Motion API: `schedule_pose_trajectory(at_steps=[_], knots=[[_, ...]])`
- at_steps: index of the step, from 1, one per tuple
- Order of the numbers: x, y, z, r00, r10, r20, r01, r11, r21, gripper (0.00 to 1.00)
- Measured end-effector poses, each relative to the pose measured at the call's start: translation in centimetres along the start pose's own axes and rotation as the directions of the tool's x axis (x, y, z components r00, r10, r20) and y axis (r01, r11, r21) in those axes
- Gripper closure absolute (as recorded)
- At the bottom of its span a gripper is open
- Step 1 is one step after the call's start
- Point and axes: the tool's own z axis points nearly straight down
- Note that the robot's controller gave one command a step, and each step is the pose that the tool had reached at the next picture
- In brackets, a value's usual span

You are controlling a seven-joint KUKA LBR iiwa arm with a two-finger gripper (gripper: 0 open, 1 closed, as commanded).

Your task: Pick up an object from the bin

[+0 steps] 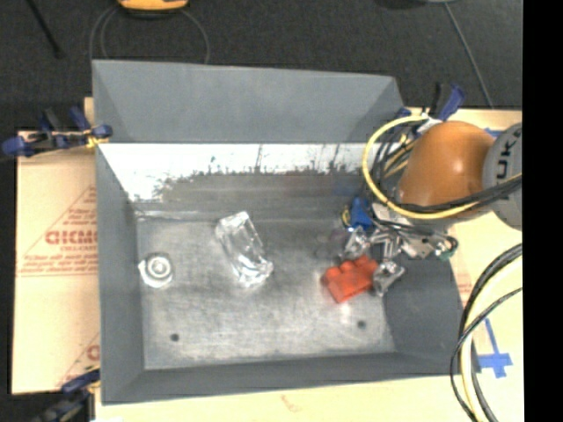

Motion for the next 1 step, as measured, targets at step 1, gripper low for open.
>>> schedule_pose_trajectory(at_steps=[1], knots=[[-0.43, 0.73, -14.17, 0.977, -0.215, -0.008, 0.215, 0.977, 0.0, 1.0]])
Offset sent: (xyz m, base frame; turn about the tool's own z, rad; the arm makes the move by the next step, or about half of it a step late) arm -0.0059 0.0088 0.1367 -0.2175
